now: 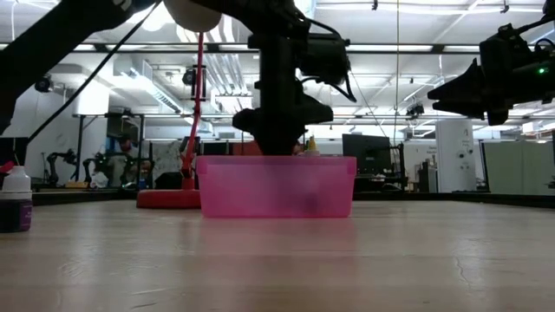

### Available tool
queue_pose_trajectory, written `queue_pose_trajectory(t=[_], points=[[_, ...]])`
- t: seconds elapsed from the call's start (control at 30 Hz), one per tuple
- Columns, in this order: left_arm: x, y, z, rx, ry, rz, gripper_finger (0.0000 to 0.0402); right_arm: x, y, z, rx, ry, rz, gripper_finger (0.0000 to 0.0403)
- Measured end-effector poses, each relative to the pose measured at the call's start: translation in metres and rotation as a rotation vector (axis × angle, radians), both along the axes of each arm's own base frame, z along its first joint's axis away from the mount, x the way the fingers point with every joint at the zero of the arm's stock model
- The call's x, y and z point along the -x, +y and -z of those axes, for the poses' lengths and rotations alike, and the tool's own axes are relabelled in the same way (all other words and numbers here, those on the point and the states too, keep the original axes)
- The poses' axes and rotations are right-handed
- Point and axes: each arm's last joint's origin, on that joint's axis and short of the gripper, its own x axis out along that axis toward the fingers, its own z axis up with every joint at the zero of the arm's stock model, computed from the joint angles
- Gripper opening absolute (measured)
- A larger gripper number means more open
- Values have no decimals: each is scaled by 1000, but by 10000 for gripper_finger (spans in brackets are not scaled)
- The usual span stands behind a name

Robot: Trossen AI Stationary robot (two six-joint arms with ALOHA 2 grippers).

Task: Pick & Place food coloring
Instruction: Put the small red food coloring bottle into the bin

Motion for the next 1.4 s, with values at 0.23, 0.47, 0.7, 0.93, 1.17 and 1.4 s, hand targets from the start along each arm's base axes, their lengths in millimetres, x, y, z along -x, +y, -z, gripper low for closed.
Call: queue_pose_trajectory(t=[0.23, 0.47, 0.7, 0.93, 1.17, 1.4], points=[[-4, 1, 13, -6, 8, 12, 33, 0, 0, 0, 1, 1, 0, 215], [-3, 1, 25, -33, 14, 21, 33, 0, 0, 0, 1, 1, 0, 215], [-4, 2, 25, -47, 11, 39, 51, 0, 0, 0, 1, 1, -1, 215], [-3, 2, 24, -50, 10, 40, 75, 0, 0, 0, 1, 1, 0, 215], [-4, 2, 22, -62, 10, 43, 77, 0, 0, 0, 0, 0, 0, 215], [-6, 1, 4, -80, -32, 70, 89, 0, 0, 0, 1, 1, -1, 215]])
